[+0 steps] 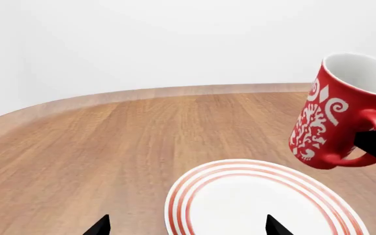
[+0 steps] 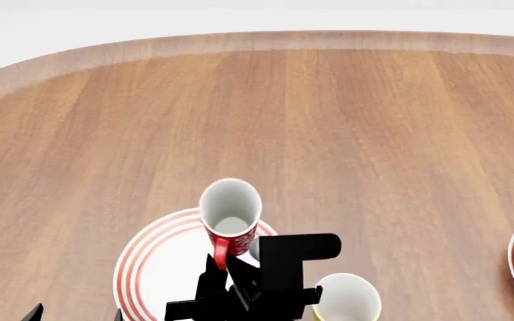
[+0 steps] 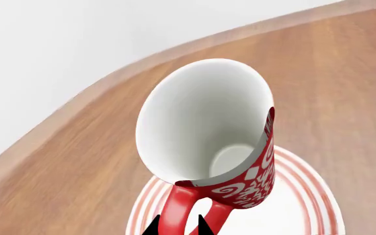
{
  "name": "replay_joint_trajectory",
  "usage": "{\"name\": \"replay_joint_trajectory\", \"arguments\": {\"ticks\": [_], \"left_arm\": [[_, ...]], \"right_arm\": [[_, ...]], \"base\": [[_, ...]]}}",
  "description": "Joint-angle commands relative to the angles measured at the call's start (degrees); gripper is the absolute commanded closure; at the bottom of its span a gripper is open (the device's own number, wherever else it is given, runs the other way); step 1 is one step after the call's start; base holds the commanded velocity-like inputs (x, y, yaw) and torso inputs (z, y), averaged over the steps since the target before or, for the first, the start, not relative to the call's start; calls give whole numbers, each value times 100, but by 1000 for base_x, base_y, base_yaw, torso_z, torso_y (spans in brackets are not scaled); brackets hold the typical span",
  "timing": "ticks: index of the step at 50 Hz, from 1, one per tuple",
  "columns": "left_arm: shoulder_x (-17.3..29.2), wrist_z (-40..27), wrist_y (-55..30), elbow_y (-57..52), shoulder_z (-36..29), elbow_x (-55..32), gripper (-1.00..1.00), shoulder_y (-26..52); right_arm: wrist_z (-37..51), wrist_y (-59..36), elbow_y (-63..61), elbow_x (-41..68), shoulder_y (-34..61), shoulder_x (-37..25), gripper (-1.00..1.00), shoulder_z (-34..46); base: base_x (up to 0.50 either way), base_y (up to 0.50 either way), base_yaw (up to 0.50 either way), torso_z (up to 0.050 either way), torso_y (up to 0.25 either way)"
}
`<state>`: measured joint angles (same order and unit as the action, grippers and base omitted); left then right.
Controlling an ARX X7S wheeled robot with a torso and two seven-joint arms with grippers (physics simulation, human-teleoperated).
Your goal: Put the red mug on the left plate.
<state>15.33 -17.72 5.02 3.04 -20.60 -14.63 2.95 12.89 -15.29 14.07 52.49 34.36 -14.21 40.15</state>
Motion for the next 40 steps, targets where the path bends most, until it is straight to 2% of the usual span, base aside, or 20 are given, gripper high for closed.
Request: {"name": "replay_joint_trajectory", "arguments": {"ticks": [1, 18, 40], "left_arm": [[16, -17, 5, -5, -20, -13, -100, 2], [30, -40, 12, 8, -56, -29, -100, 12], [57, -65, 14, 7, -83, -77, -100, 26]], "right_arm": [[-545, 205, 482, -415, 201, 126, 100, 253], [-1062, 345, 967, -233, 329, 326, 100, 202], [-1796, 590, 2300, 21, 549, 727, 100, 17]], "base": [[0, 0, 0, 0, 0], [0, 0, 0, 0, 0], [0, 0, 0, 0, 0]]}}
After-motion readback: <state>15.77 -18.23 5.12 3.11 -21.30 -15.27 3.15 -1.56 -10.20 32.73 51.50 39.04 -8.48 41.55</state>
